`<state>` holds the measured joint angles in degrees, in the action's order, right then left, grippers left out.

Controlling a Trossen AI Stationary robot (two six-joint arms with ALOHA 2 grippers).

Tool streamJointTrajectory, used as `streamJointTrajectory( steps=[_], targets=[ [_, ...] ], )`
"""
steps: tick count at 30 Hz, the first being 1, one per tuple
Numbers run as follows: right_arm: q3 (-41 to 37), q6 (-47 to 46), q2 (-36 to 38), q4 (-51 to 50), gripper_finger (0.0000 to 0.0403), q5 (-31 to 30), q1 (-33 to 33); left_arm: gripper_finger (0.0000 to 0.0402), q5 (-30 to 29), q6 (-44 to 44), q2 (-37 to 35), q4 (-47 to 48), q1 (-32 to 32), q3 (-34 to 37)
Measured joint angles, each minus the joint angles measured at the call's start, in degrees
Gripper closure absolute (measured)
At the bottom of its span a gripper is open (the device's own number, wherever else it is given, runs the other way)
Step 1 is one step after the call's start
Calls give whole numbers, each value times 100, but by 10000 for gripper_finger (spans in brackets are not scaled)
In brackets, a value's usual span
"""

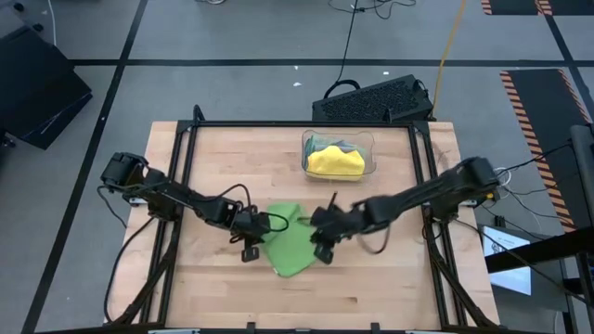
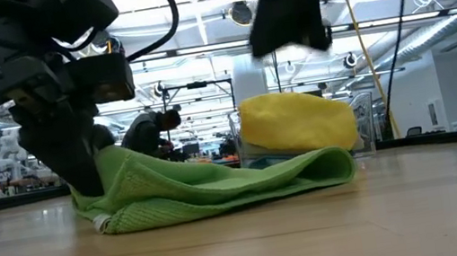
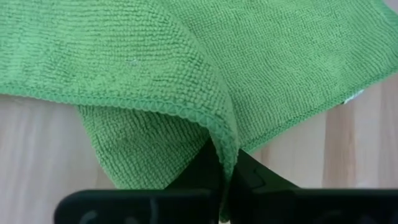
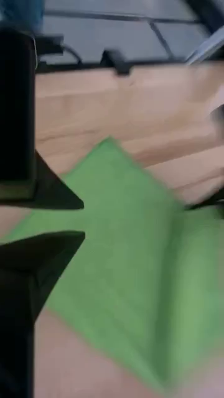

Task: Fold microfiber towels
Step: Fold the green towel

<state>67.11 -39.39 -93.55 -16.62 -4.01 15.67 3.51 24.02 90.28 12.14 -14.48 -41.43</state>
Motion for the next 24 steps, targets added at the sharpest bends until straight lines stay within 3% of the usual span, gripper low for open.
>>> streamJointTrajectory(
  steps=[4,11,24],
  targets=[
    [-11,-857,-842,124,394,134,25,396,90,-208,0,27,74,0],
    [-9,-1921,-1806,755,400,122,140,396,30,-742,0,28,179,0],
    [-6,-4996,-2010,1422,402,587,1108,392,357,-1443,0,-97,365,0]
  ],
)
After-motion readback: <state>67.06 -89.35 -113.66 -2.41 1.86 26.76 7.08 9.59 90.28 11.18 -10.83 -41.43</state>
